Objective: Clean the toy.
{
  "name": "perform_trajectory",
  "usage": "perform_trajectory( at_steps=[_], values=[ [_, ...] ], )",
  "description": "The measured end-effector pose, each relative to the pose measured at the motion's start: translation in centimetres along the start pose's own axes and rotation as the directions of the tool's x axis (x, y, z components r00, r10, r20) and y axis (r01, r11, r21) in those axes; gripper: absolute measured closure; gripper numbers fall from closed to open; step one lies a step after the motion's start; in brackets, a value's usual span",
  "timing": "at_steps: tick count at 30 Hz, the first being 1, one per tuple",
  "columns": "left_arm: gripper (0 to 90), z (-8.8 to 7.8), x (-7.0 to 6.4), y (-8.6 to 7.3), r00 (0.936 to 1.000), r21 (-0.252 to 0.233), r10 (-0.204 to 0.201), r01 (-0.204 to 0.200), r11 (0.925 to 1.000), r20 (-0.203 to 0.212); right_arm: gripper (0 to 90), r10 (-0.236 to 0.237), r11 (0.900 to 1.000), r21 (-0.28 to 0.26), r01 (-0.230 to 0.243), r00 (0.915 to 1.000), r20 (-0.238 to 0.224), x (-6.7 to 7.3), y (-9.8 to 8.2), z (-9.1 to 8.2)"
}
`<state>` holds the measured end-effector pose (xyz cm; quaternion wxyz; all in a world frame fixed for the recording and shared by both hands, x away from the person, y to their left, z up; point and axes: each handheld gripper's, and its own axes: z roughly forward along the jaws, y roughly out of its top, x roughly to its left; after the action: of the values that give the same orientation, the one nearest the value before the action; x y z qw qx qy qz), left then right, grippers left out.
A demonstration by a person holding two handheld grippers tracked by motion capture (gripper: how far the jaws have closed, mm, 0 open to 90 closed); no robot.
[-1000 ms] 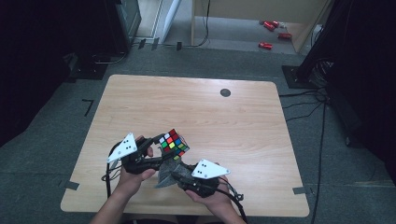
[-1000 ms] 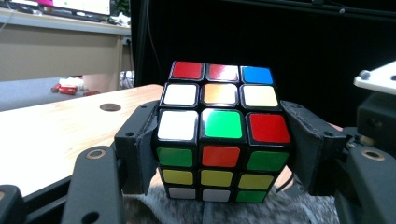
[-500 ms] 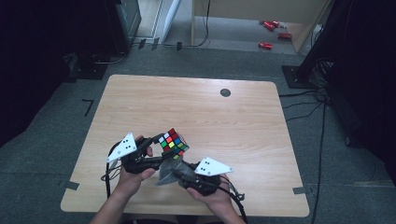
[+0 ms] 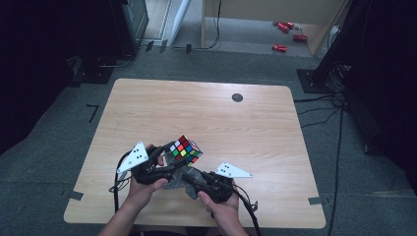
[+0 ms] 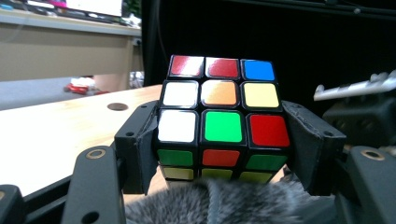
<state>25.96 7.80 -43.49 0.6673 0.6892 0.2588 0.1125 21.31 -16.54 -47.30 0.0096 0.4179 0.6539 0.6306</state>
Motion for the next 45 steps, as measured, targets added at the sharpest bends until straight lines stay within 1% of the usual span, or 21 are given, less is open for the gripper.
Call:
perform_trajectory(
  at_steps=[2, 4, 6, 10, 12, 14, 18, 21, 23, 27, 28, 30, 32, 35, 36, 38, 39, 41, 42, 44, 45],
  values=[
    [34.6, -0.2, 0.2, 0.1, 0.9998, -0.014, -0.014, 0.014, 0.9998, -0.011, 64.7, 0.022, 1.000, 0.007, -0.022, 0.9992, 0.034, -0.6, -0.3, 0.0],
    [34.6, -0.3, 0.3, 0.0, 0.9996, -0.024, -0.019, 0.018, 0.9995, -0.022, 64.6, 0.060, 0.998, 0.001, -0.060, 0.9977, 0.032, -0.8, -0.4, 0.0],
    [34.6, -0.2, 0.3, -0.1, 0.9991, -0.027, -0.023, 0.022, 0.9994, -0.035, 64.5, 0.070, 0.998, 0.002, -0.070, 0.9976, 0.005, -0.5, -0.4, 0.1],
    [34.6, 0.0, 0.2, -0.4, 0.9986, -0.016, -0.024, 0.023, 0.9996, -0.047, 64.2, 0.093, 0.996, 0.007, -0.092, 0.9912, -0.094, 0.8, -0.5, 0.6],
    [34.6, 0.0, 0.1, -0.3, 0.9988, -0.019, -0.021, 0.020, 0.9996, -0.045, 64.2, 0.117, 0.993, -0.001, -0.118, 0.9873, -0.108, 1.0, -0.4, 0.6],
    [34.6, -0.1, 0.1, -0.2, 0.9986, -0.027, -0.021, 0.019, 0.9994, -0.049, 64.2, 0.147, 0.989, -0.018, -0.149, 0.9856, -0.084, 0.6, -0.3, 0.3],
    [34.6, -0.4, 0.5, -0.1, 0.9977, -0.037, -0.026, 0.024, 0.9990, -0.063, 64.5, 0.196, 0.980, -0.045, -0.193, 0.9794, 0.050, -1.2, 0.0, -0.7],
    [34.6, -0.5, 0.7, -0.2, 0.9970, -0.034, -0.037, 0.034, 0.9988, -0.069, 64.6, 0.148, 0.989, -0.042, -0.144, 0.9763, 0.158, -2.0, 0.1, -1.1],
    [34.6, -0.3, 0.7, -0.3, 0.9969, -0.029, -0.038, 0.036, 0.9989, -0.069, 64.5, 0.132, 0.991, -0.017, -0.131, 0.9798, 0.150, -1.8, 0.0, -0.9],
    [34.6, 0.3, 0.2, -0.7, 0.9980, -0.008, -0.022, 0.022, 0.9997, -0.058, 64.3, 0.098, 0.993, 0.064, -0.099, 0.9950, 0.021, 0.0, -0.7, 0.7],
    [34.6, 0.3, 0.0, -0.7, 0.9982, 0.000, -0.011, 0.011, 0.9999, -0.058, 64.3, 0.094, 0.993, 0.072, -0.094, 0.9955, -0.006, 0.4, -0.8, 0.9],
    [34.6, 0.3, -0.1, -0.6, 0.9982, 0.000, -0.003, 0.003, 1.0000, -0.060, 64.3, 0.102, 0.993, 0.054, -0.101, 0.9945, -0.021, 0.6, -0.5, 0.7],
    [34.6, 0.1, 0.1, -0.5, 0.9978, -0.012, -0.010, 0.009, 0.9999, -0.065, 64.3, 0.116, 0.993, 0.013, -0.117, 0.9931, 0.017, -0.2, 0.1, 0.0],
    [34.6, -0.3, 0.5, -0.2, 0.9965, -0.024, -0.024, 0.022, 0.9995, -0.080, 64.3, 0.139, 0.990, -0.029, -0.137, 0.9819, 0.128, -2.1, 1.1, -1.5],
    [34.6, -0.4, 0.6, -0.2, 0.9961, -0.028, -0.028, 0.025, 0.9993, -0.084, 64.0, 0.126, 0.992, -0.042, -0.121, 0.9746, 0.185, -2.7, 1.4, -2.0],
    [34.6, -0.6, 1.0, -0.1, 0.9953, -0.025, -0.033, 0.030, 0.9992, -0.091, 62.9, 0.053, 0.997, -0.060, -0.037, 0.9569, 0.286, -3.9, 2.0, -3.0],
    [34.6, -0.7, 1.1, -0.1, 0.9950, -0.029, -0.040, 0.037, 0.9989, -0.092, 62.2, 0.002, 0.999, -0.051, 0.016, 0.9415, 0.337, -4.5, 2.4, -3.3],
    [34.6, -0.7, 1.3, -0.1, 0.9945, -0.028, -0.045, 0.043, 0.9987, -0.094, 61.3, -0.117, 0.992, 0.016, 0.122, 0.8924, 0.436, -5.8, 2.8, -3.9],
    [34.6, -0.7, 1.3, -0.1, 0.9943, -0.025, -0.047, 0.045, 0.9987, -0.096, 61.2, -0.159, 0.987, 0.054, 0.152, 0.8643, 0.477, -6.4, 2.9, -4.1],
    [34.6, -0.6, 1.4, -0.2, 0.9939, -0.013, -0.051, 0.050, 0.9987, -0.097, 61.2, -0.230, 0.973, 0.114, 0.201, 0.7996, 0.555, -7.6, 2.8, -4.5],
    [34.6, -0.6, 1.5, -0.2, 0.9937, -0.006, -0.050, 0.049, 0.9988, -0.100, 61.1, -0.249, 0.968, 0.134, 0.210, 0.7766, 0.579, -8.2, 2.7, -4.7]
  ],
)
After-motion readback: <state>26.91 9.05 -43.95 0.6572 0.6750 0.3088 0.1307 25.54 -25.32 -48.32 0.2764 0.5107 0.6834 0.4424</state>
